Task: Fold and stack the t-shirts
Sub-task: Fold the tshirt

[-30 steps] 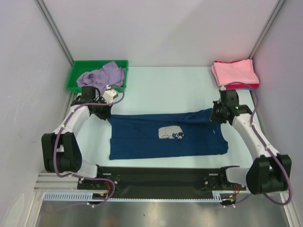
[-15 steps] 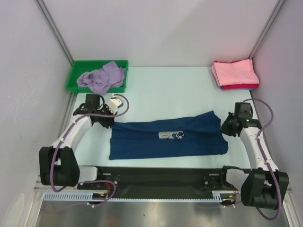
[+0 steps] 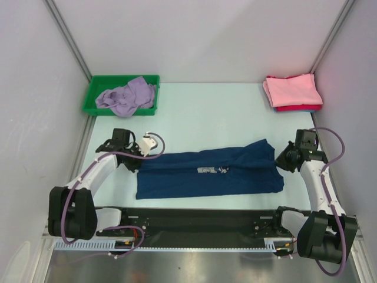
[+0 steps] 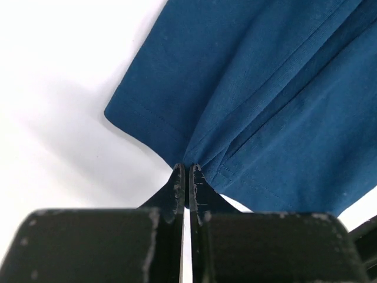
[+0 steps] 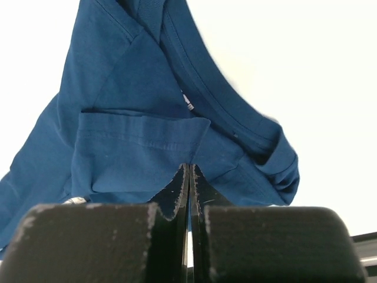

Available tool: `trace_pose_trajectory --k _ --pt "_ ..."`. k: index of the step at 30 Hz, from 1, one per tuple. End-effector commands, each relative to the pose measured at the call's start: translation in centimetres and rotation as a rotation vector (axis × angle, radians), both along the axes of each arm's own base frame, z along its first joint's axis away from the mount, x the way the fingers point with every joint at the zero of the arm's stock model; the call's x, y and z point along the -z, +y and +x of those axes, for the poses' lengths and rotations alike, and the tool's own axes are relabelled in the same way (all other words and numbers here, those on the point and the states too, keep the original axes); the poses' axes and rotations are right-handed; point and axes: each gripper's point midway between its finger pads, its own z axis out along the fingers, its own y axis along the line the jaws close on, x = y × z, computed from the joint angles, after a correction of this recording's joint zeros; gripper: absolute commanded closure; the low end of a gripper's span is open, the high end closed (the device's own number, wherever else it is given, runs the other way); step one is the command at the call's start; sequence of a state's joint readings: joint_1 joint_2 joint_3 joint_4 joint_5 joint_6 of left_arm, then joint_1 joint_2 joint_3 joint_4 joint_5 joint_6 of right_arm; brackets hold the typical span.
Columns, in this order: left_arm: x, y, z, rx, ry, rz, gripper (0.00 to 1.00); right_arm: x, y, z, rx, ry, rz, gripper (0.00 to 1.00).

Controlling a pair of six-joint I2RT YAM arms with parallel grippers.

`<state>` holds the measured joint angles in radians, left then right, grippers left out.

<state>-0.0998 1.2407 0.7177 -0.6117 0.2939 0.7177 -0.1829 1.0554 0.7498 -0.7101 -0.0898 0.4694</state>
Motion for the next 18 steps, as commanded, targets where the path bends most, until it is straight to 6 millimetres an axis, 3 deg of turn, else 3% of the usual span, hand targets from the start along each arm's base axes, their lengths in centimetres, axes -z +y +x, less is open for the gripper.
trace_pose_trajectory --k 1,3,4,5,6,8,9,10,11,13,14,18 --pt "-0.3 0.3 0.9 0.031 -0.037 0.030 1.00 0.3 -0.2 0.1 0.067 0.006 0.020 1.00" --pt "-0.4 0.1 0.9 0.036 -0.031 0.024 0.95 0.5 -0.1 0.0 0.075 0.013 0.030 0.96" --pt "-0.5 -0.1 0.8 0.045 -0.027 0.015 0.88 0.5 -0.3 0.0 0.088 0.015 0.029 0.75" --pt "-0.5 -0.2 0.6 0.061 -0.021 0.013 0.74 0.5 -0.4 -0.2 0.108 0.025 0.030 0.62" --pt "-0.7 -0.3 0.0 0.081 0.006 0.005 0.47 0.3 -0.9 -0.3 0.130 0.022 0.010 0.55" --pt "-1.4 -1.2 -1.2 0.135 0.033 -0.038 0.32 -1.1 -1.5 -0.1 0.151 -0.010 -0.020 0.48" --pt "-3.7 -1.9 -0.6 0.154 -0.004 -0.089 0.23 -4.5 -1.3 0.8 0.113 -0.148 -0.050 0.48" --pt "-3.7 -2.0 -0.6 0.154 -0.004 -0.089 0.23 -4.6 -1.3 0.8 0.113 -0.149 -0.050 0.49" --pt "-4.7 -2.0 0.0 0.122 -0.027 -0.130 0.23 -5.9 -1.1 1.7 0.094 -0.217 -0.061 0.50" --pt "-6.2 -1.9 1.7 0.057 -0.076 -0.176 0.21 -6.7 0.3 2.4 0.039 -0.250 -0.098 0.54" --pt "-6.6 -1.4 3.0 -0.026 -0.101 -0.186 0.21 -6.5 1.0 2.6 0.013 -0.245 -0.108 0.54" --pt "-4.6 1.1 5.5 -0.254 -0.097 -0.118 0.25 -3.8 6.4 4.6 -0.191 -0.159 -0.095 0.50"
